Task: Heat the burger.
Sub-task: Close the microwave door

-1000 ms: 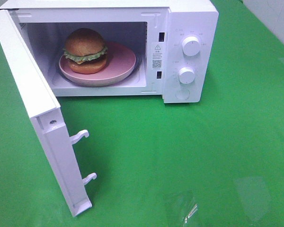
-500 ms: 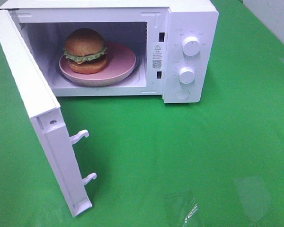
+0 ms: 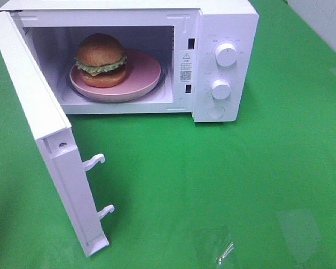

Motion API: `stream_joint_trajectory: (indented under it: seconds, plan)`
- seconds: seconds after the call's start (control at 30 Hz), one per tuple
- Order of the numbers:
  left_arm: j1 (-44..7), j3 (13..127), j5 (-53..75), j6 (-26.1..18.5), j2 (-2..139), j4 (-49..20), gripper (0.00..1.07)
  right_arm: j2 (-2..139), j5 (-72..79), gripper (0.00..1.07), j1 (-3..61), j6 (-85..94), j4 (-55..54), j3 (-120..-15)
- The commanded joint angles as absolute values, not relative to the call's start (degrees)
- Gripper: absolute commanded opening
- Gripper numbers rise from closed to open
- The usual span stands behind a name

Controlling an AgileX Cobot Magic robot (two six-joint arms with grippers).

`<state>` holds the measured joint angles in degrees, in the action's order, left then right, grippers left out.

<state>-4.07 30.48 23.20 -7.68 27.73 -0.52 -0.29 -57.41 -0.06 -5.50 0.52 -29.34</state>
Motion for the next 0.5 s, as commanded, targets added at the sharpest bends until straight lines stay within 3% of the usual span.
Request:
stream_joint_trajectory:
  seconds: [0.03, 0.1, 0.13, 0.3, 0.5]
  plan:
    - [-4.13, 29.28, 16.62, -7.62, 29.85, 0.0, 0.0, -1.66, -57.41, 0.76, -0.34, -4.87, 0.57, -29.11]
    - [-4.13, 28.36, 14.32, -7.62, 30.48, 0.0, 0.0, -1.66, -57.41, 0.76, -0.34, -4.87, 0.57, -29.11]
    - [-4.13, 23.84, 4.98, -7.56, 32.6, 0.0, 0.0, -1.66, -57.41, 0.76, -0.34, -4.87, 0.57, -29.11]
    - [-4.13, 17.19, -9.85, -7.28, 35.52, 0.0, 0.0, -1.66, -57.41, 0.76, -0.34, -4.87, 0.57, -29.11]
    - [-4.13, 12.72, -16.9, -7.1, 39.59, 0.0, 0.0, -1.66, -57.41, 0.76, -0.34, -4.87, 0.57, -29.11]
